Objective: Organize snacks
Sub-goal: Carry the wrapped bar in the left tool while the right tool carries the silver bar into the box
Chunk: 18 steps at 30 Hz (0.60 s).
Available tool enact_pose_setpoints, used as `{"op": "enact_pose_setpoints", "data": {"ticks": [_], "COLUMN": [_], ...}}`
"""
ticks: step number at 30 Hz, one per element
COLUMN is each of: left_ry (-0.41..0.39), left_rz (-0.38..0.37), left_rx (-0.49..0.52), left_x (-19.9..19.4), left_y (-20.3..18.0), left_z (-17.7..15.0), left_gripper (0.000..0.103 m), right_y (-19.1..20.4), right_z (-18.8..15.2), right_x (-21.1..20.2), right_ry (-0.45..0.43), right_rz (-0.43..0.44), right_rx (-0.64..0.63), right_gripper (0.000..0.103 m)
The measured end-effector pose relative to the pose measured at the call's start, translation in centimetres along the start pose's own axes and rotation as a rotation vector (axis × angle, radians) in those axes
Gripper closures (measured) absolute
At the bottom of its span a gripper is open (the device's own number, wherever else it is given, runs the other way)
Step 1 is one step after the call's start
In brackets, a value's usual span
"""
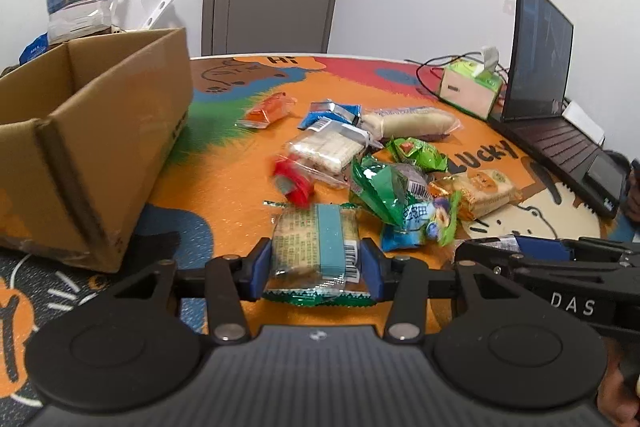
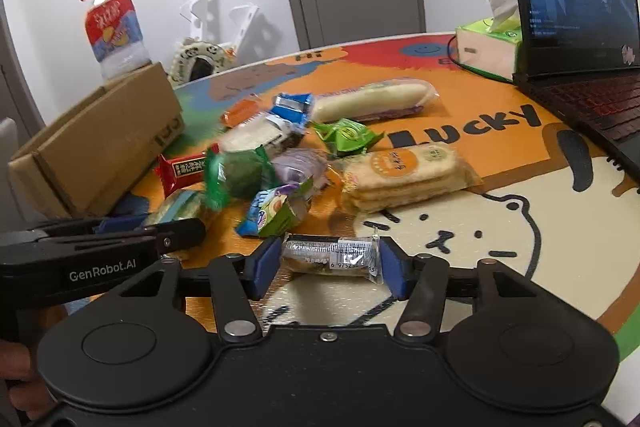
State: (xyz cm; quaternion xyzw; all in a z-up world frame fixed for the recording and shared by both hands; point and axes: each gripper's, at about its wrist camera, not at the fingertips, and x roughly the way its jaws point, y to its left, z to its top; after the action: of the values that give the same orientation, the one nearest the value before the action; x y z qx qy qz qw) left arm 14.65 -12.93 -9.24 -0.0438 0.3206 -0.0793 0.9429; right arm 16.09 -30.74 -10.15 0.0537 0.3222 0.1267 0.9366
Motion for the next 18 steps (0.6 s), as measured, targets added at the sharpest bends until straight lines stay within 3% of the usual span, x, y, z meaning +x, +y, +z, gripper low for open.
{"op": "enact_pose_setpoints", "data": {"ticks": [18], "left_ry": [-0.17], "left_rz": [-0.006], "left_rx": [-0.05], "left_x": [-6.5], "left_y": [2.5], "left_z": [2.5], "left_gripper": [0.057], "right_y": [3.9], "right_z": [2.6], "right_x": [-1.9], "right_ry": [-0.101], "right_rz": [0.068], "right_rx": [-0.033], "right_gripper": [0.05]}}
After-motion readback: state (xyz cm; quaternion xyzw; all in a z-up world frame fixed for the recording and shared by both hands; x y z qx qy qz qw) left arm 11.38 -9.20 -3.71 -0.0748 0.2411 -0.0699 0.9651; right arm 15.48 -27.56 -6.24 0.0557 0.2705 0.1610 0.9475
